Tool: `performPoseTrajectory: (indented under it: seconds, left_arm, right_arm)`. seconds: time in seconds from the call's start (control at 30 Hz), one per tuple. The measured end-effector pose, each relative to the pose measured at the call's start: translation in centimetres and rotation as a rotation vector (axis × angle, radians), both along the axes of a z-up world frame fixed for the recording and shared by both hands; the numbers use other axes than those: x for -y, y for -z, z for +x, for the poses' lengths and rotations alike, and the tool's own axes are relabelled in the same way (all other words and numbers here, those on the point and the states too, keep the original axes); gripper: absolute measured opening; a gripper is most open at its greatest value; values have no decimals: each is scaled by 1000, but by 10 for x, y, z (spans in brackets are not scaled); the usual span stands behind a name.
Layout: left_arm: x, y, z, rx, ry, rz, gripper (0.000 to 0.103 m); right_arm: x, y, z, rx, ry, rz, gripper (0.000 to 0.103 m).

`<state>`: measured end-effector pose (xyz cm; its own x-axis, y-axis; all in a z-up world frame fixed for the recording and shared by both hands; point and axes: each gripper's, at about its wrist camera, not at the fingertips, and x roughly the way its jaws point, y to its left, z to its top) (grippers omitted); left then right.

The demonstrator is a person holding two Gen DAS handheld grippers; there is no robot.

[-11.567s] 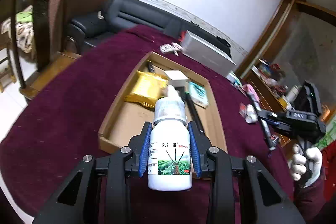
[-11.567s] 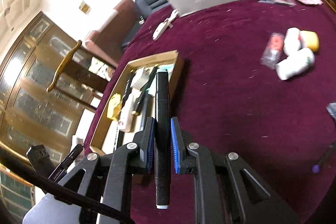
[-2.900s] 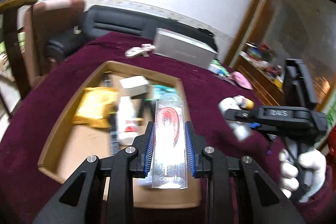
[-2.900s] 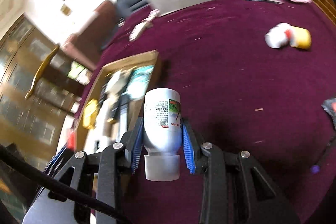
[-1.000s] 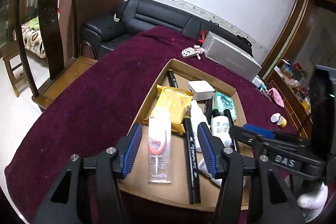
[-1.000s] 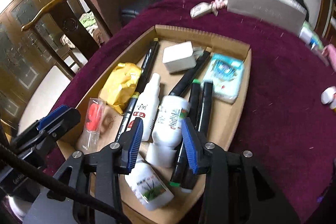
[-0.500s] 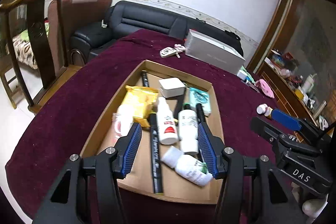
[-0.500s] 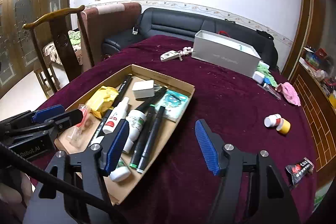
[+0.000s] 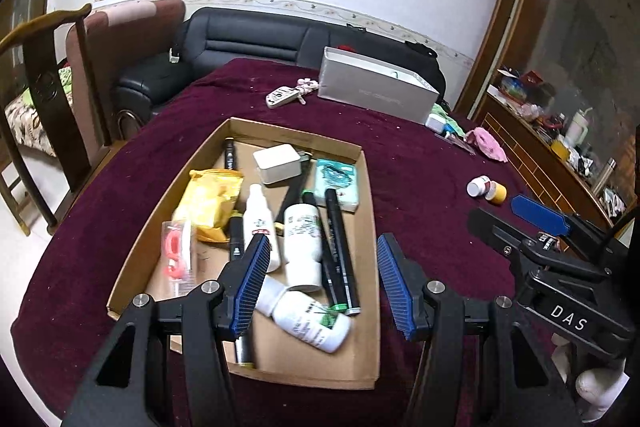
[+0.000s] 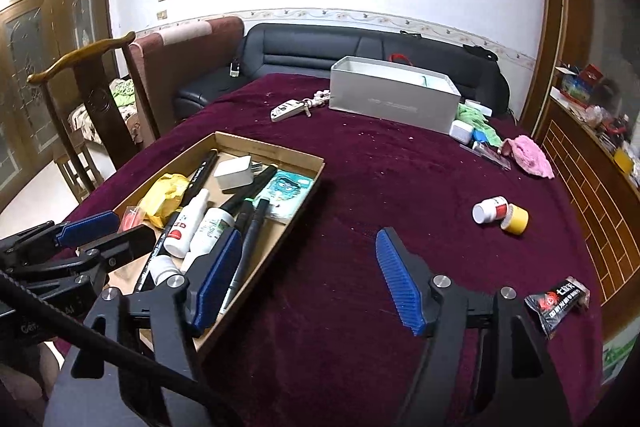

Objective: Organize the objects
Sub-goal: 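Move both open grippers back toward the remaining items on the table, then grasp the yellow tape roll with the right gripper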

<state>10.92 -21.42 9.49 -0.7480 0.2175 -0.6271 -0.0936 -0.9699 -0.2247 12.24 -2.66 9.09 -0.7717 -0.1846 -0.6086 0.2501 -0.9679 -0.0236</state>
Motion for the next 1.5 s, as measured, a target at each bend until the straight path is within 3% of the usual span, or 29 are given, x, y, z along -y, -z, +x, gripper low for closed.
performPoseTrajectory:
  seconds: [0.5, 0.77, 1.0, 1.13, 1.3, 1.5]
  left_arm:
    - [-58, -2, -5, 26, 98, -65, 50]
    - [-104, 13, -14, 81, 187, -94, 49]
    - [-154, 40, -30, 144, 307, -114, 49]
    - [-165, 60, -41, 202, 331, -106, 49]
    - [-171, 79, -49, 256, 347, -106, 49]
    - [-176, 81, -46, 223, 380, -101, 64]
  right_arm:
    - [-51, 7, -3, 14, 78, -49, 72]
    - [-79, 8, -13, 30, 119, -43, 73]
    - [-181, -3, -70, 164, 202, -173, 77]
    - [-249, 17, -113, 289, 283, -335, 77]
    - [-284, 40, -153, 363, 326, -484, 76]
    - [-300, 67, -191, 381, 486, -434, 76]
